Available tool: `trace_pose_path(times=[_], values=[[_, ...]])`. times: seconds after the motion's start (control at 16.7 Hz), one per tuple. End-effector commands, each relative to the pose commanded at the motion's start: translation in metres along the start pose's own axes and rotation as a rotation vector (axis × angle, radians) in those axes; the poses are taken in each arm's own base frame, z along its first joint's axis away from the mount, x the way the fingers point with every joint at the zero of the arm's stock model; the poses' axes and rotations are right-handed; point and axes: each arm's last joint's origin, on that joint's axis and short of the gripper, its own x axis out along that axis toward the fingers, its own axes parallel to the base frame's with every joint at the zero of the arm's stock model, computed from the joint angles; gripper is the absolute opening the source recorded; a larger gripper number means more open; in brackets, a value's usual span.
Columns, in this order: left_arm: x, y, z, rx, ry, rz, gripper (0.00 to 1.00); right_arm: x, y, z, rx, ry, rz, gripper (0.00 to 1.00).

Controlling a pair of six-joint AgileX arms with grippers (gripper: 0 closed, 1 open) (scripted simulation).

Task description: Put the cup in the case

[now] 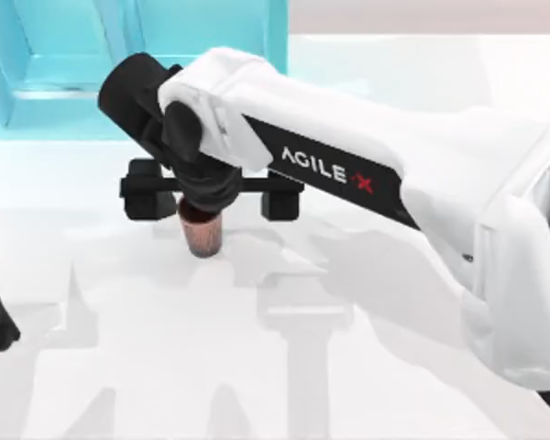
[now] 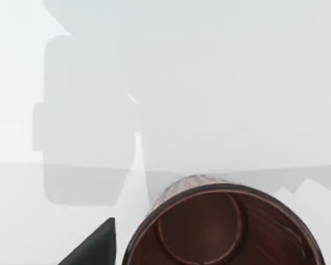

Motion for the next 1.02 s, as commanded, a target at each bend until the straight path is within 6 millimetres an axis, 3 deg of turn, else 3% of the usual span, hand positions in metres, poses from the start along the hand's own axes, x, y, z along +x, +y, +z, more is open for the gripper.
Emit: trace_pose_path(times=[0.12,0.3,1.02], values=[[0.0000,0.0000,0.0000,0.000,0.000,0.000,1.00,0.0121,-0.0011,-0.0014,-0.002,0.004,-0.004,1.00],[0.0000,0.0000,0.0000,0.000,0.000,0.000,1.00,0.0125,-0.0012,-0.0014,-0.002,0.004,-0.004,1.00],[0.0000,0.0000,0.0000,0.000,0.000,0.000,1.00,0.0125,-0.0012,-0.0014,-0.002,0.004,-0.004,0.10]])
